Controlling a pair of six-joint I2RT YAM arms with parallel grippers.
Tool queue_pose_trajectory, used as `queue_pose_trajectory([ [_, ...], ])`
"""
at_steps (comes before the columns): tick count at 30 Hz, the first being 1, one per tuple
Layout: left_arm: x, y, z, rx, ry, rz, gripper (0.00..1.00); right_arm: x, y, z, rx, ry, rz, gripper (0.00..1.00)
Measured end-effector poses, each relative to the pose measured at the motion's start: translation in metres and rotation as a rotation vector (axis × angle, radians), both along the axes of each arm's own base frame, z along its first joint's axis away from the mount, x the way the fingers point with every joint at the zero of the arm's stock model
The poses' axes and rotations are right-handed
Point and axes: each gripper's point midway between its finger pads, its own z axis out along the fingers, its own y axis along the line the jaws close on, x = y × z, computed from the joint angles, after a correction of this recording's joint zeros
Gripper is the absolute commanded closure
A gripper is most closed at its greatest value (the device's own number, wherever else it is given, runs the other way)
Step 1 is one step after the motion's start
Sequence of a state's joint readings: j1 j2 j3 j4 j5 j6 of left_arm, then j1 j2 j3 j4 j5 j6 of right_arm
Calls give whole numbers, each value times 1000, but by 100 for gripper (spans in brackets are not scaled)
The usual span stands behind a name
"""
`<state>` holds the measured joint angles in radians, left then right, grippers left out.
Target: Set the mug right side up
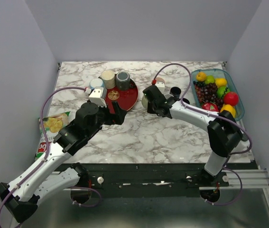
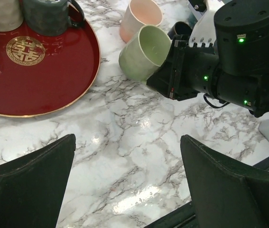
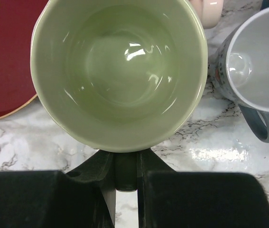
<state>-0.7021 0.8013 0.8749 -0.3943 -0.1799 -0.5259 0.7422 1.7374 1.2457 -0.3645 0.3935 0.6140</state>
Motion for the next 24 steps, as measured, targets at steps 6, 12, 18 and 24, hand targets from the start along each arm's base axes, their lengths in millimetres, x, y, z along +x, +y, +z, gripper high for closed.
queue_pose_trajectory([
  [6, 3, 1, -5, 26, 7, 10, 1, 5, 1, -27, -55, 64, -25, 100],
  [12, 7, 0, -10, 53, 13, 6, 1, 3, -2, -39, -89, 102, -32, 96],
  [18, 14, 0, -6, 77, 5, 22, 1, 11, 1, -37, -88, 111, -53, 63],
  [24, 26, 12, -3, 111, 2, 90, 1, 14, 3, -34, -83, 113, -68, 41],
])
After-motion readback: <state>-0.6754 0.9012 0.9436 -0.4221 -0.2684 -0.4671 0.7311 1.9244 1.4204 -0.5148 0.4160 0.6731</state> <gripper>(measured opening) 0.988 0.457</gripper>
